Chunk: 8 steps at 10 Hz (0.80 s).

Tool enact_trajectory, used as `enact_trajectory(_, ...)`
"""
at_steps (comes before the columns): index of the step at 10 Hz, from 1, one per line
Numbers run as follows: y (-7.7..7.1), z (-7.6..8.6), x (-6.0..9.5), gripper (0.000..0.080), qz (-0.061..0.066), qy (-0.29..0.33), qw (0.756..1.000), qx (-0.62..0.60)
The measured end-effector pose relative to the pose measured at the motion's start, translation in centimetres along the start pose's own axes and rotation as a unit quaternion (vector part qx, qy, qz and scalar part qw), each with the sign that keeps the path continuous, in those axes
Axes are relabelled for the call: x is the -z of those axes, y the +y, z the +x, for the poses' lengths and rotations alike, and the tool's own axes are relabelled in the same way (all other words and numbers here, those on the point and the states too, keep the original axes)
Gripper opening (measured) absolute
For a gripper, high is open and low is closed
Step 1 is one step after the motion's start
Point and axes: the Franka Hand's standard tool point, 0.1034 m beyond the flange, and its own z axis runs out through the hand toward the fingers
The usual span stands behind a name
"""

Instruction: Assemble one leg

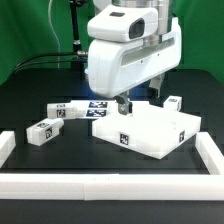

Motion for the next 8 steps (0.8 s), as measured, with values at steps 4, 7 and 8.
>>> enact_trajectory(4,0.0,0.0,0.0,0.0649,0.000,0.000,1.000,0.000)
enact_trajectory(7,-1.8,-1.1,-2.6,0.0649,-0.016,0.015,0.999,0.048)
enact_trajectory(8,-2.5,-1.6,-3.9,0.0649,-0.027,0.026,0.998,0.050)
